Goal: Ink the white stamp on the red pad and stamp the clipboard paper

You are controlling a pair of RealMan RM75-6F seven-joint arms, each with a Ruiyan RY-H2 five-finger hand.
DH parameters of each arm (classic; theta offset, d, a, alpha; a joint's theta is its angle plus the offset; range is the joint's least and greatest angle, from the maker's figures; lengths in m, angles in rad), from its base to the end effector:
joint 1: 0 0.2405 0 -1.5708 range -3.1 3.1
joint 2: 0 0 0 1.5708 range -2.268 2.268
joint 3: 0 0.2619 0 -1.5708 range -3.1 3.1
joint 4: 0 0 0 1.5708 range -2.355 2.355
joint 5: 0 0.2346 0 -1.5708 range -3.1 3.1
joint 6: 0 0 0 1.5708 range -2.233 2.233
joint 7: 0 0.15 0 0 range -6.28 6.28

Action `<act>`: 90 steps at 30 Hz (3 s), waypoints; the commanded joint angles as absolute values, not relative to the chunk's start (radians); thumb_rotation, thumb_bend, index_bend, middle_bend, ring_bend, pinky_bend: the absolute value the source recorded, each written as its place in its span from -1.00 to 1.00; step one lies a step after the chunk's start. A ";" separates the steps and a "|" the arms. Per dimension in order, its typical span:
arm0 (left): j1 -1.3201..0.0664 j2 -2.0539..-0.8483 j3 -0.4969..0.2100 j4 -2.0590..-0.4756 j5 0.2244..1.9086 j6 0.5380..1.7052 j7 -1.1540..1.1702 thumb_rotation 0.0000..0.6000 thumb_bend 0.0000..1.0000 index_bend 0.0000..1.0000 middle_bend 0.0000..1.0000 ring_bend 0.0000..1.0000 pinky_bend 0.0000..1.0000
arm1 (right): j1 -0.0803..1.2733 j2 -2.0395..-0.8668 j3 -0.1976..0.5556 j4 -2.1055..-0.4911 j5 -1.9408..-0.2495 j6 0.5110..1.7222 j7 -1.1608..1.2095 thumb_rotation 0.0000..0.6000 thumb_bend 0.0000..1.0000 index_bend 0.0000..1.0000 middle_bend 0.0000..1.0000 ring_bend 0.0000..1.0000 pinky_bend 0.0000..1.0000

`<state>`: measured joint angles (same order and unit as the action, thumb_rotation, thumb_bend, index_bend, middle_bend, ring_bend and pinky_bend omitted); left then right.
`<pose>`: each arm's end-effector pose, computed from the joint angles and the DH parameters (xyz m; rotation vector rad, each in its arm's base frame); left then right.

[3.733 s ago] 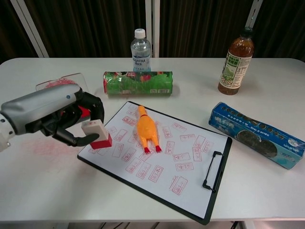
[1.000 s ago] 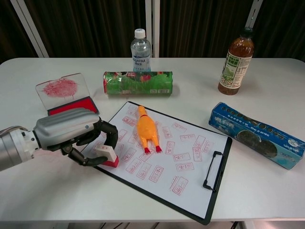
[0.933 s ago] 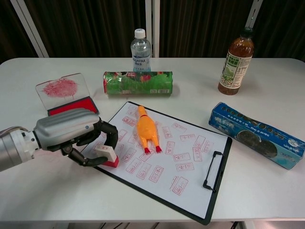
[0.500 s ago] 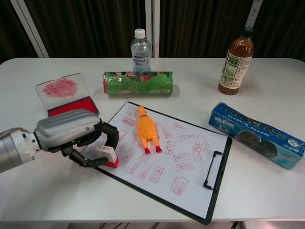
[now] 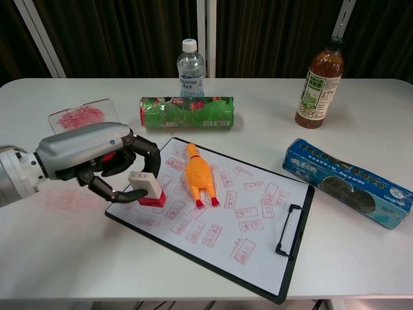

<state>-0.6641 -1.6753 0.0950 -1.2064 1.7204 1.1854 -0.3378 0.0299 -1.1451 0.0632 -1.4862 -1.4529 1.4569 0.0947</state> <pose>-0.1793 0.2804 -0.0851 -2.1636 -1.0670 -1.3133 -0.3676 -0.1745 0.1466 1.3030 -0.9591 0.8335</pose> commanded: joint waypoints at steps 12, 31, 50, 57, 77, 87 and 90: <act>-0.492 -1.565 0.099 -1.196 1.563 1.268 -0.392 1.00 -0.11 0.48 0.45 0.66 0.72 | 0.031 -1.146 0.064 -1.481 -1.456 1.458 0.104 1.00 -0.39 -1.00 -1.00 -1.00 -1.00; -0.386 -1.676 0.083 -0.932 1.525 1.252 -0.512 1.00 -0.14 0.45 0.44 0.65 0.71 | 0.032 -1.141 0.062 -1.515 -1.461 1.467 0.061 1.00 -0.39 -1.00 -1.00 -1.00 -1.00; -0.364 -1.729 0.088 -0.816 1.576 1.271 -0.483 1.00 -0.36 0.17 0.28 0.56 0.68 | 0.018 -1.130 0.062 -1.521 -1.463 1.491 0.067 1.00 -0.39 -1.00 -1.00 -1.00 -1.00; -0.362 -1.727 0.084 -0.811 1.589 1.286 -0.484 1.00 -0.41 0.07 0.20 0.50 0.67 | 0.018 -1.130 0.064 -1.524 -1.463 1.492 0.061 1.00 -0.39 -1.00 -1.00 -1.00 -1.00; -0.361 -1.693 0.072 -0.852 1.600 1.297 -0.443 1.00 -0.71 -0.29 -0.11 0.29 0.60 | 0.015 -1.120 0.069 -1.533 -1.459 1.498 0.063 1.00 -0.39 -1.00 -1.00 -1.00 -1.00; -0.286 -1.404 0.066 -1.203 1.621 1.481 -0.228 -0.57 -0.92 -0.38 -0.22 -0.11 0.25 | 0.013 -1.102 0.092 -1.554 -1.451 1.524 0.076 1.00 -0.39 -1.00 -1.00 -1.00 -1.00; -0.254 -1.300 0.043 -1.336 1.578 1.515 -0.142 -0.92 -0.92 -0.47 -0.47 -0.63 -0.41 | 0.012 -1.107 0.089 -1.546 -1.466 1.532 0.086 1.00 -0.40 -1.00 -1.00 -1.00 -1.00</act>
